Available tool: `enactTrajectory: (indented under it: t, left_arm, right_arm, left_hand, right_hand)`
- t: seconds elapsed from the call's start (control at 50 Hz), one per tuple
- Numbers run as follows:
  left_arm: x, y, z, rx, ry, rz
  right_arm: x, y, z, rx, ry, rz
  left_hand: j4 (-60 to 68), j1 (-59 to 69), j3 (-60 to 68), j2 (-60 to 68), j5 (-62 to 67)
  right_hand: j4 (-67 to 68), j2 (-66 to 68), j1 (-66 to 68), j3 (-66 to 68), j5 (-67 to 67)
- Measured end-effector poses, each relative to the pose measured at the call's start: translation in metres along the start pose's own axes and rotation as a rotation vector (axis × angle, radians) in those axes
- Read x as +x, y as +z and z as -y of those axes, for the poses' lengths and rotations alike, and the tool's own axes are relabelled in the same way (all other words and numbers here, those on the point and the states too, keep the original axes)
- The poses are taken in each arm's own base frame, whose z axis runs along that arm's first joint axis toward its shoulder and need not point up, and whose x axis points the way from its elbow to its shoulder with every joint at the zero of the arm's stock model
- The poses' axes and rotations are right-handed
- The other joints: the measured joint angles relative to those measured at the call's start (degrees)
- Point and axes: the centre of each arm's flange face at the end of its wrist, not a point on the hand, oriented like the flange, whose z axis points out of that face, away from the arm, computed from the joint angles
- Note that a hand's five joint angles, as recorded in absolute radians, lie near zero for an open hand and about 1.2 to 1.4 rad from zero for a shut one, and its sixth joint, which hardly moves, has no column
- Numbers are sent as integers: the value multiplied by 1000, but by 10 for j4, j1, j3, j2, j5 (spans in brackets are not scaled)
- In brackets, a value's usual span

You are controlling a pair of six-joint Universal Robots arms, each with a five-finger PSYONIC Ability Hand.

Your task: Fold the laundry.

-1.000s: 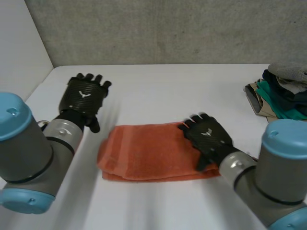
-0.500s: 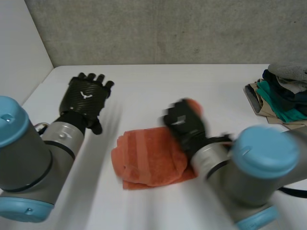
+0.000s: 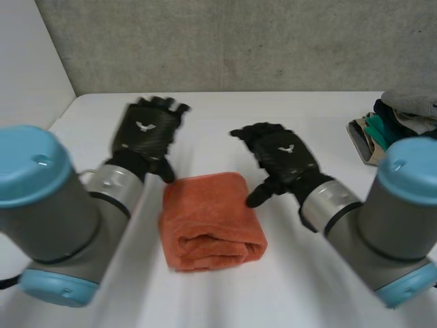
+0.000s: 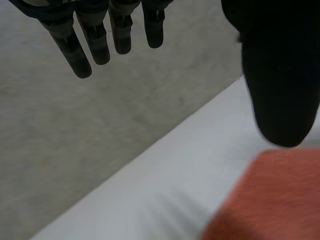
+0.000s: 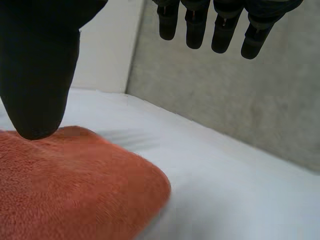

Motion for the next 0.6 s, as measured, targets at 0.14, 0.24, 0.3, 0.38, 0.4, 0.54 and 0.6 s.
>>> enactTrajectory:
  t: [0.14, 0.24, 0.3, 0.38, 0.4, 0.54, 0.6]
  left_arm:
    - [35, 4, -30, -132, -4, -47]
    - [40, 2, -61, -273, 40, 2]
    - [41, -3, -75, -346, 67, 20]
    - [40, -13, -93, -446, 102, 23]
    - [39, -16, -96, -464, 108, 19]
    - [39, -24, -98, -502, 155, -9]
    - [37, -22, -88, -473, 167, -8]
  right_arm:
    - [12, 10, -15, -153, 71, -15]
    - [10, 26, -37, -269, 84, 21]
    - [10, 34, -51, -324, 77, 43]
    - [7, 42, -70, -383, 5, 70]
    - [6, 42, -73, -390, -27, 72]
    - [4, 40, -69, -390, -237, 26]
    - [2, 37, -59, -367, -290, 3]
  left_hand:
    - [0, 0, 0, 0, 0]
    - [0, 0, 0, 0, 0]
    - [0, 0, 0, 0, 0]
    - [0, 0, 0, 0, 0]
    - [0, 0, 0, 0, 0]
    - [0, 5, 0, -1, -2]
    - [0, 5, 0, -1, -2]
  right_hand:
    - [0, 0, 0, 0, 0]
    - [0, 0, 0, 0, 0]
    - [0, 0, 0, 0, 0]
    - [0, 0, 0, 0, 0]
    - [0, 0, 0, 0, 0]
    - [0, 0, -6, 0, 0]
    - [0, 0, -6, 0, -1]
